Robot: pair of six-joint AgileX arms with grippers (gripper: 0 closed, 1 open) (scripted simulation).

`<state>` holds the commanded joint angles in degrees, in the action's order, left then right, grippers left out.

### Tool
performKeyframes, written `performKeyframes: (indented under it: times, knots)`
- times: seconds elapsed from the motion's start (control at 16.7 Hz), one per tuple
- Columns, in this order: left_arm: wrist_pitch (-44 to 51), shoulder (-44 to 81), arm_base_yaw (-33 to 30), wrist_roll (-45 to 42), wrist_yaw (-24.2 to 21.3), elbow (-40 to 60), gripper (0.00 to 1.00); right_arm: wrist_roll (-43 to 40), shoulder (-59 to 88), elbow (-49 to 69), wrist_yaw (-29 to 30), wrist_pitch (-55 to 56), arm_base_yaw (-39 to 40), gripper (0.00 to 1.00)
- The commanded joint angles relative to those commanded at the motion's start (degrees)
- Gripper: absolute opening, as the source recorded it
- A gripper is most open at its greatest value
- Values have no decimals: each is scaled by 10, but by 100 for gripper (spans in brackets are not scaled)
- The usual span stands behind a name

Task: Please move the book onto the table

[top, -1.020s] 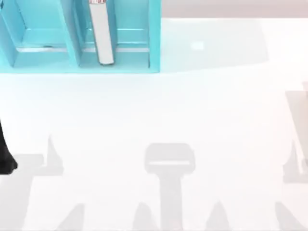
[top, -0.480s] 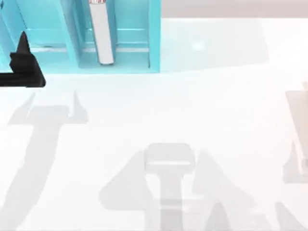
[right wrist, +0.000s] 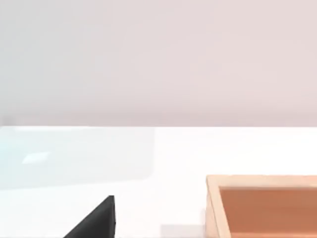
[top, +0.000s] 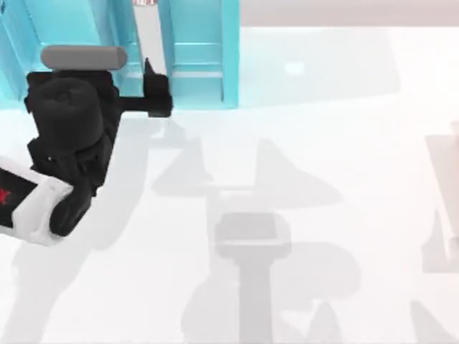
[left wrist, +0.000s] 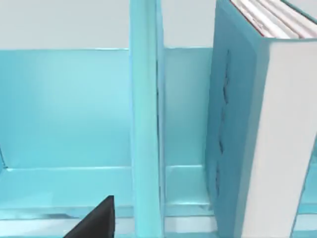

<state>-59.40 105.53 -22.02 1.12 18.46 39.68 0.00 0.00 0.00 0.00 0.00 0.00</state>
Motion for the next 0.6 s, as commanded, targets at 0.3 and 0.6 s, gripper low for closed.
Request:
performKeyframes:
  times: [0.3,0.6]
  knots:
    - [-91,149,-34,2,28,61,100,0,0,0,0,0,0,100]
    - [-102,166,-38,2,32,68,100,0,0,0,0,0,0,100]
